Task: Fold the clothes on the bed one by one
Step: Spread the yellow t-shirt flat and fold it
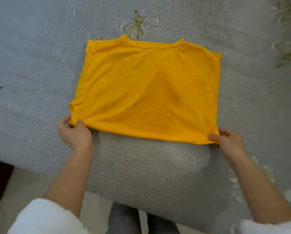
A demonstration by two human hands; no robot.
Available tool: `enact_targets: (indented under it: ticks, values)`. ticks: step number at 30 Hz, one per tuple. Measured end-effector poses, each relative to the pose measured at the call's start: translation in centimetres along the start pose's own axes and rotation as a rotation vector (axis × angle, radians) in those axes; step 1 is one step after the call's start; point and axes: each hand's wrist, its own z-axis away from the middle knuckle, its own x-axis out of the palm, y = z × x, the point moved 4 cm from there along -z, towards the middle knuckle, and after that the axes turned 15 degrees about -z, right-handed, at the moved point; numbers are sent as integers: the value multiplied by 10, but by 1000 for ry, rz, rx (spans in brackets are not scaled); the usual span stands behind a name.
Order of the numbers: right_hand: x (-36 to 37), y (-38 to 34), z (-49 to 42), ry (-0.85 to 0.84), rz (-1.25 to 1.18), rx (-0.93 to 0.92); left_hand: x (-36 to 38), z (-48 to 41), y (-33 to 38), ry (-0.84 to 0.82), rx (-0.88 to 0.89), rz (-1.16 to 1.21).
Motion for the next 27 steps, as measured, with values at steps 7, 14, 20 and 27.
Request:
enact_targets:
  ticks: [7, 14, 20, 27]
  values:
    - [-24, 36, 22, -379, 209, 235, -24, 3, -27, 54, 187, -233]
    - [-33, -6, -4, -99, 96, -85, 51, 162, -5, -376, 933, -527]
    - [-4, -68, -45, 47, 129, -231, 131, 293, -27, -836, 1434, -835]
    - [37, -96, -65, 131, 235, -238, 140, 296, -36, -742, 1561, -984]
